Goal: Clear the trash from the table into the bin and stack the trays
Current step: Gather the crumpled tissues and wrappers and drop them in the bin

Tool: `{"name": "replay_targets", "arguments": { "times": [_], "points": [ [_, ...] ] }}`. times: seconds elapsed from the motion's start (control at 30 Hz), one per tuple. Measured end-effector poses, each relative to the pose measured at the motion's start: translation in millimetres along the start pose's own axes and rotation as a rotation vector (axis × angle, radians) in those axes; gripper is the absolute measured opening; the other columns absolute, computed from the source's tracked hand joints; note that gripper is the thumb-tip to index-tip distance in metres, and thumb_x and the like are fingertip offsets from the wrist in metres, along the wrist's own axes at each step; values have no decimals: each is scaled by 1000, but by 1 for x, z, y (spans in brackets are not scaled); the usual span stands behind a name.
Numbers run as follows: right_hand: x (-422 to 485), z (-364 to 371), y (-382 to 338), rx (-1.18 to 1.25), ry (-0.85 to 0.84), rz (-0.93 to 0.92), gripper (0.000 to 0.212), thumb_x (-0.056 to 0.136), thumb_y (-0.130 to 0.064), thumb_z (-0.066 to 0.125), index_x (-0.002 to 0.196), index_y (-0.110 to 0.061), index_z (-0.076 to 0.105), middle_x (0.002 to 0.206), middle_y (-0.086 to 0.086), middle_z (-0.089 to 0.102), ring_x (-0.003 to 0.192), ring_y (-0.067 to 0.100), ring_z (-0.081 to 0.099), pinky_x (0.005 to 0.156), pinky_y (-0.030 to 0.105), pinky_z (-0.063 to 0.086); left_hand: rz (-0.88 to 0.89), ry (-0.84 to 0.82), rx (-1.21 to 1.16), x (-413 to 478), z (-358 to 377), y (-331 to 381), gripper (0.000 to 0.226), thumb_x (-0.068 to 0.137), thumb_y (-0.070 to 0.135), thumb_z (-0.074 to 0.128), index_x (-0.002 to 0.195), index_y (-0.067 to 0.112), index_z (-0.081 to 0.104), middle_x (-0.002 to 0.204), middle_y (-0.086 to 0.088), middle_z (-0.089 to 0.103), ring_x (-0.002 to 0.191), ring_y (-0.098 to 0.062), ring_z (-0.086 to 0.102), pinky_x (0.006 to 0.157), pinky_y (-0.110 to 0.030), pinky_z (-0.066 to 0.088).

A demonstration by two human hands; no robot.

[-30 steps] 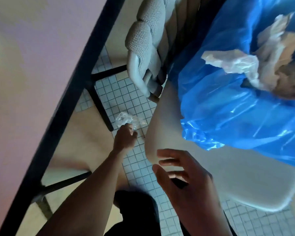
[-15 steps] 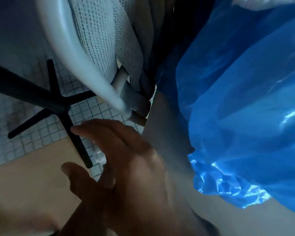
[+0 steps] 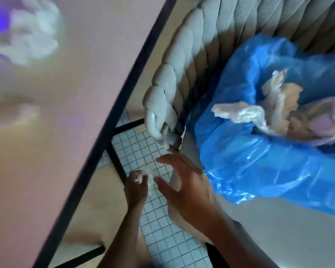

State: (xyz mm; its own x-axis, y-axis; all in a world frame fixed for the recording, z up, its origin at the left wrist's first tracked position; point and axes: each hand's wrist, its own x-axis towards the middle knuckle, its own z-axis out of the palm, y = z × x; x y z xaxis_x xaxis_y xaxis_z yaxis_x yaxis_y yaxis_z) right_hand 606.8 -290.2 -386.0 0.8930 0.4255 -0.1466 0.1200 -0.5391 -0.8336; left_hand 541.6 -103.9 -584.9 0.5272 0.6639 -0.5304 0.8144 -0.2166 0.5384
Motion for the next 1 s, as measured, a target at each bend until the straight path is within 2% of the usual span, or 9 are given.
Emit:
{"name": "replay_targets", "arguments": {
  "times": [0.07,0.17,0.3,0.4,0.47,0.57,0.67,0.8,1.0],
  "points": [
    [-11,-23,-19,-1,11,63,41,89,-43,74,128,-38,62,130,-24,60,111,-2,62,96,24,52,17,27,-110,-41,-32,32,17,93,38,72,105,32,62,109,6,69,104,-21,70,84,-28,56],
    [-18,-59,-44,45,11,109,47,88,-42,74,132,-38,59,128,-20,62,110,4,65,93,34,56,33,-61,-150,-96,-75,80,17,92,38,71,106,32,65,108,5,71,101,-22,71,85,-38,58],
    [-26,-108,-77,80,34,122,47,86,-40,75,131,-36,60,124,-17,65,108,3,66,89,36,59,55,-106,-230,-164,-123,144,18,93,28,74,110,28,67,113,-1,70,101,-23,72,88,-49,61],
    [-38,-145,-93,67,50,149,47,85,-35,77,130,-30,61,125,-13,66,108,4,67,88,36,60,87,-142,-289,-209,-150,195,16,92,23,76,99,32,64,103,4,67,80,-13,74,70,-40,66],
    [-44,-170,-102,49,22,192,49,84,-37,77,130,-28,62,125,-10,66,109,6,67,91,39,59,115,-169,-284,-234,-163,228,16,92,24,78,101,30,65,99,6,67,72,-11,75,63,-35,65],
    [-52,-207,-114,11,-22,232,52,84,-41,78,132,-28,62,127,-10,66,109,7,66,94,39,58,113,-246,-337,-265,-173,279,23,91,23,79,111,19,68,110,-1,69,88,-22,77,73,-43,66],
    [-55,-239,-117,5,11,234,52,84,-43,79,131,-28,62,126,-11,65,109,5,66,93,38,58,127,-317,-387,-281,-170,324,22,92,24,79,110,19,68,113,-3,68,99,-23,74,76,-45,66],
    [-54,-284,-110,-5,84,271,53,82,-44,80,130,-30,61,122,-11,67,108,6,68,93,35,58,158,-379,-376,-290,-151,375,29,95,24,75,119,12,65,121,-9,67,108,-25,72,80,-45,66],
    [-46,-344,-82,-34,155,360,53,79,-52,77,127,-35,59,115,-12,69,101,10,69,89,34,56,168,-471,-284,-295,-96,433,35,96,24,72,128,11,62,129,-16,64,115,-30,68,89,-52,62]
  ]
}}
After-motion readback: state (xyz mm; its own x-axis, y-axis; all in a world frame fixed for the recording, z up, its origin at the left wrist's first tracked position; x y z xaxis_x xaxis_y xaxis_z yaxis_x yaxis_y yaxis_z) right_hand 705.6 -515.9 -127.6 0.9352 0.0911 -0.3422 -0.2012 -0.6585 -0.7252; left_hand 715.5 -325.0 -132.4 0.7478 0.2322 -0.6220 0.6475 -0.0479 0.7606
